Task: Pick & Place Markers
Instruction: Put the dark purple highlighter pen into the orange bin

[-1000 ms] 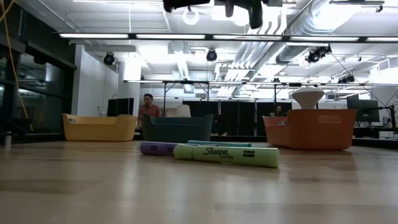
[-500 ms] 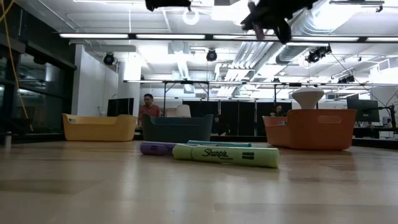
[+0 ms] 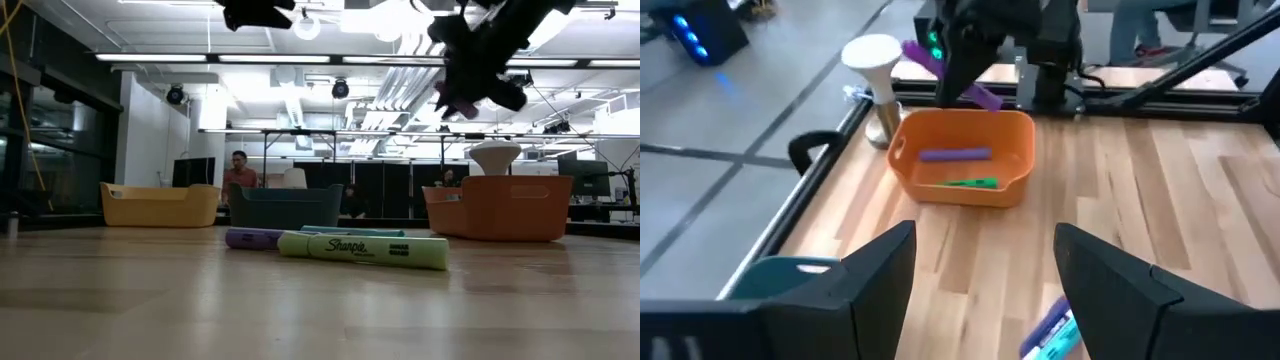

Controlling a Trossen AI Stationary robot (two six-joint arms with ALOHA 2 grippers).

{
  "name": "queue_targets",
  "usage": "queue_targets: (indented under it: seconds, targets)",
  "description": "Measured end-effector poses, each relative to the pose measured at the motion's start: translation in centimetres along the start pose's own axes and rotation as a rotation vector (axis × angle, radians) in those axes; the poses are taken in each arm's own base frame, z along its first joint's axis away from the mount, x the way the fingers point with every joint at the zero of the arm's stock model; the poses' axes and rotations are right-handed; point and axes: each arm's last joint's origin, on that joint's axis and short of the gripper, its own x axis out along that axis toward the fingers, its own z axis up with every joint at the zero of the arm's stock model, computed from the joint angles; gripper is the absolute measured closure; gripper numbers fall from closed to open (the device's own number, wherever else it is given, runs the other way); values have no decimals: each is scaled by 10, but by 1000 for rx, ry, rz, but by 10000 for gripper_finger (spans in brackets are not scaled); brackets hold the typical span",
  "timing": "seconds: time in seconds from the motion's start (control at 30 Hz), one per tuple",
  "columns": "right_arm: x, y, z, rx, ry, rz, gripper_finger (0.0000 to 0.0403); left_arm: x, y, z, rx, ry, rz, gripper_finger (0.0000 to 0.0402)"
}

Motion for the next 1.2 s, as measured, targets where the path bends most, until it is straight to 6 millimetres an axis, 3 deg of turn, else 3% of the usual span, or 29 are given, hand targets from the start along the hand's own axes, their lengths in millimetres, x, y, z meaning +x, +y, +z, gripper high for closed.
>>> queue_targets:
  seconds: [0.17,0.43,0.87,1.2]
  targets:
    - [12,-15,1,62,102,-106,353,0,2,0,26,-7,-19,170]
    - [49,-26,1,132,243,-205,353,0,4,-14,47,3,-33,170]
    - [100,-44,-15,154,428,-420,353,-5,20,-19,53,-7,-32,170]
    - [116,-51,-20,158,448,-496,353,-5,20,-19,84,-5,-49,170]
